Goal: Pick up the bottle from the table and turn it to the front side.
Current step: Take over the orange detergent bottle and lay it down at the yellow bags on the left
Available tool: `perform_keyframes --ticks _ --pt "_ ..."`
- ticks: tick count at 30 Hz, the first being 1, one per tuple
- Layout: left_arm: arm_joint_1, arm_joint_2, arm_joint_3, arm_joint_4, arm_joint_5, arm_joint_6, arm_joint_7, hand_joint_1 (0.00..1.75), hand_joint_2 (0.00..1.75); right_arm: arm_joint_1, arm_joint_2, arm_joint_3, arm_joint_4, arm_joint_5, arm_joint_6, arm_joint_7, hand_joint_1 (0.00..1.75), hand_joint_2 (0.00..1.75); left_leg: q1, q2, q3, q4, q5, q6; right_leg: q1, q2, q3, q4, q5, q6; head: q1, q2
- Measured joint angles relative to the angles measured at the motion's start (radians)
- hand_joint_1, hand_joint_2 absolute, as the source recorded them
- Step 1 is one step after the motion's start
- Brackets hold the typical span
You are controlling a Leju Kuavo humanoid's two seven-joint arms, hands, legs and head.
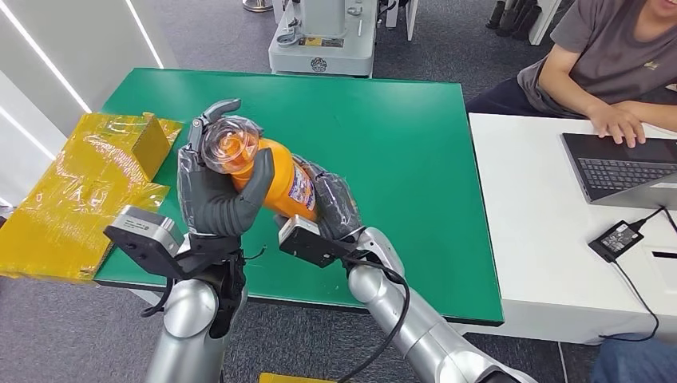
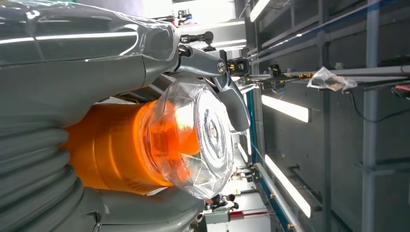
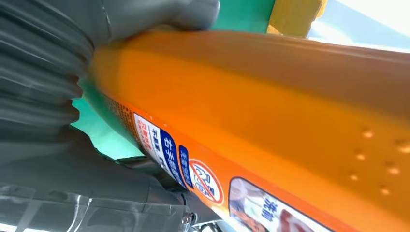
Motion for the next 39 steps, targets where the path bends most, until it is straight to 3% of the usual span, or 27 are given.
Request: perform_keyframes --ticks 23,31,39 --pt "-0.003 0.001 -0.006 0.033 0.024 0.021 -0.005 1.75 1.75 0.026 0.0 0.0 -0.038 -0.057 -0.062 -0.013 0.0 1.75 0.0 0.0 0.0 0.0 0.0 0.0 0.0 0.0 0.0 0.0 0.0 0.0 0.0 0.0" --pt "-0.005 0.007 -0.006 0.035 0.022 0.058 0.001 1.75 1.75 0.107 -0.006 -0.001 -0.166 -0.14 -0.089 -0.013 0.0 1.75 0.0 0.0 0.0 0.0 0.0 0.0 0.0 0.0 0.0 0.0 0.0 0.0 0.0 0.0" --pt "0.007 0.028 0.007 0.036 -0.008 0.099 0.003 1.75 1.75 0.223 -0.049 -0.019 -0.384 -0.194 -0.119 -0.001 0.0 1.75 0.0 0.0 0.0 0.0 0.0 0.0 0.0 0.0 0.0 0.0 0.0 0.0 0.0 0.0"
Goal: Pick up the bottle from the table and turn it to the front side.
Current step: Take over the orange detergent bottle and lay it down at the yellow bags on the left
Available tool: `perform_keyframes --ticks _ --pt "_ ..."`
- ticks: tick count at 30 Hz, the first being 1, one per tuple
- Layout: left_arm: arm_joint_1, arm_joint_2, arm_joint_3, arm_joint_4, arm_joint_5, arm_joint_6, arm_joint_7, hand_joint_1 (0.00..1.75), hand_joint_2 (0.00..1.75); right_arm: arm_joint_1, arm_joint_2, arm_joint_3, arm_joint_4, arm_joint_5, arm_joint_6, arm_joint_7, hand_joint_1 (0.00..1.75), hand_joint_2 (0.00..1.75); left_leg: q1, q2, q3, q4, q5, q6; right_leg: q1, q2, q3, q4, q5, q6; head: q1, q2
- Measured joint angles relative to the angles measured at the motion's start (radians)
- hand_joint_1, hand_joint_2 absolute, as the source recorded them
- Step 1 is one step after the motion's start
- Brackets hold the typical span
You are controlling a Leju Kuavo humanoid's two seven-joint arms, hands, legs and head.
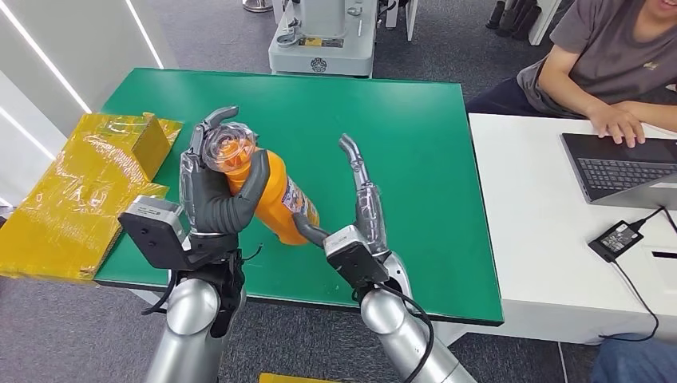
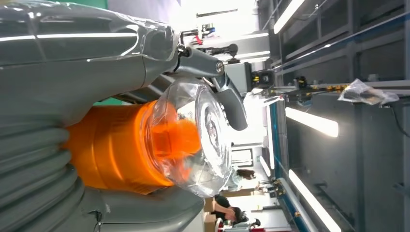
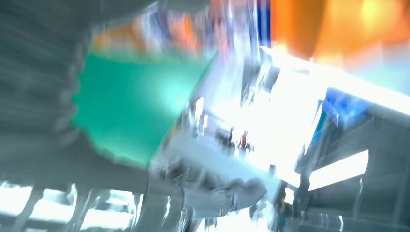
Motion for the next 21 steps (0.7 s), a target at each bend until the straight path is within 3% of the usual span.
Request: perform_keyframes --ticks 15,21 --pt "0.001 0.03 0.058 0.0 -0.08 0.045 0.009 1.75 1.75 0.152 -0.056 -0.035 -0.28 0.032 0.002 0.028 0.0 1.75 0.0 0.0 0.0 0.0 0.0 0.0 0.0 0.0 0.0 0.0 0.0 0.0 0.0 0.0" --pt "-0.01 0.056 0.088 -0.012 -0.192 0.105 0.032 1.75 1.75 0.179 -0.062 -0.046 -0.332 0.042 0.007 0.032 0.0 1.75 0.0 0.0 0.0 0.0 0.0 0.0 0.0 0.0 0.0 0.0 0.0 0.0 0.0 0.0"
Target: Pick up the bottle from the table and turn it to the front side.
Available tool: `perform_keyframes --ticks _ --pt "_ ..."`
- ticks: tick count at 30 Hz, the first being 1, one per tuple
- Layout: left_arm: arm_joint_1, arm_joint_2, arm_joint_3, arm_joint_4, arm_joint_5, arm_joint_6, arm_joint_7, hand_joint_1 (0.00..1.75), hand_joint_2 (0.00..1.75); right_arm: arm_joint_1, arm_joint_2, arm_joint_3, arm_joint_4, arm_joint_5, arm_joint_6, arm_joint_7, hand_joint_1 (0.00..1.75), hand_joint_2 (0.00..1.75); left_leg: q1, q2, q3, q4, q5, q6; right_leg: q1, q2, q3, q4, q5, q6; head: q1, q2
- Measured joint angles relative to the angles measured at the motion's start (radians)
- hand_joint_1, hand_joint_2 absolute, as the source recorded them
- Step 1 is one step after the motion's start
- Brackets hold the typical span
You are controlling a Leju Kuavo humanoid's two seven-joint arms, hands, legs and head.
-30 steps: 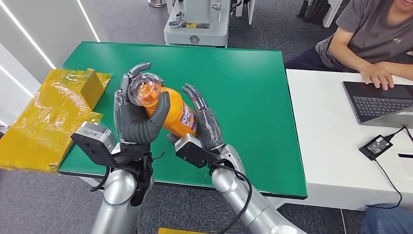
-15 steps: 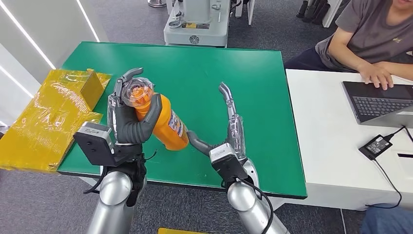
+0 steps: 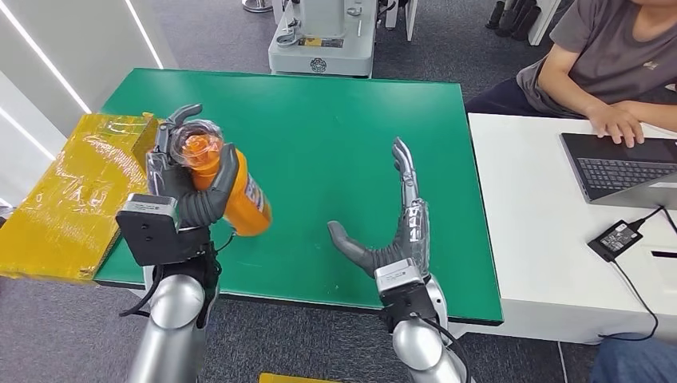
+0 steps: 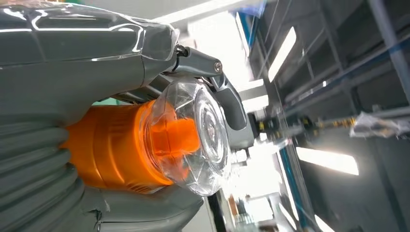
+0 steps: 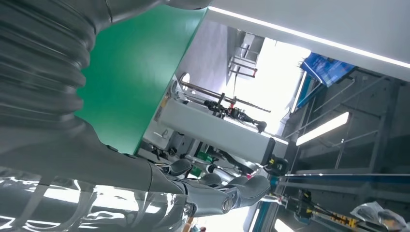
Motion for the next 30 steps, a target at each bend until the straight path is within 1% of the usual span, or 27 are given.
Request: perform_keyframes --ticks 3,5,9,13,17,22,26,30 --pt "-0.003 0.025 0.019 -0.024 -0.097 0.009 0.023 1.75 1.75 0.011 -0.001 -0.008 -0.018 0.009 0.004 -0.001 0.0 1.75 0.0 0.0 0.0 0.0 0.0 0.0 0.0 0.0 0.0 0.0 0.0 0.0 0.0 0.0" --pt "-0.011 0.05 0.026 -0.036 -0.185 0.009 0.043 1.75 1.75 0.016 -0.003 -0.011 -0.028 0.014 0.01 -0.002 0.0 1.75 0.0 0.0 0.0 0.0 0.0 0.0 0.0 0.0 0.0 0.0 0.0 0.0 0.0 0.0" --pt "-0.055 0.104 0.028 -0.03 -0.336 -0.006 0.084 1.75 1.75 0.025 -0.006 -0.012 -0.042 0.015 0.016 -0.009 0.0 1.75 0.0 0.0 0.0 0.0 0.0 0.0 0.0 0.0 0.0 0.0 0.0 0.0 0.0 0.0" --pt "-0.125 0.152 0.013 0.045 -0.396 -0.03 0.092 1.75 1.75 0.031 -0.01 -0.012 -0.046 0.007 0.016 -0.018 0.0 1.75 0.0 0.0 0.0 0.0 0.001 -0.001 0.0 0.0 0.0 0.0 0.0 -0.001 0.0 0.0" --pt "-0.203 0.189 -0.03 0.168 -0.426 -0.039 0.078 1.75 1.75 0.033 -0.012 -0.012 -0.048 -0.004 0.016 -0.023 0.0 1.75 0.0 0.0 0.0 0.0 0.001 -0.001 0.0 0.0 0.0 0.0 0.001 -0.001 0.0 0.0" --pt "-0.283 0.205 -0.084 0.332 -0.457 -0.04 0.07 1.75 1.75 0.034 -0.013 -0.012 -0.057 -0.006 0.017 -0.024 0.0 1.75 0.0 0.0 0.0 0.0 0.001 -0.001 0.0 0.001 0.0 0.0 0.001 -0.001 0.0 0.0" --pt "-0.3 0.206 -0.099 0.374 -0.466 -0.04 0.069 1.75 1.75 0.034 -0.013 -0.013 -0.06 -0.006 0.017 -0.024 0.0 1.75 0.0 0.0 0.0 0.0 0.001 -0.001 0.0 0.001 0.0 0.0 0.001 -0.001 0.0 0.0" --pt "-0.357 0.211 -0.16 0.524 -0.527 -0.04 0.082 1.75 1.75 0.035 -0.013 -0.013 -0.066 -0.005 0.018 -0.024 0.0 1.75 0.0 0.0 0.0 0.0 0.001 -0.001 0.0 0.001 -0.001 0.0 0.001 -0.001 0.0 0.0"
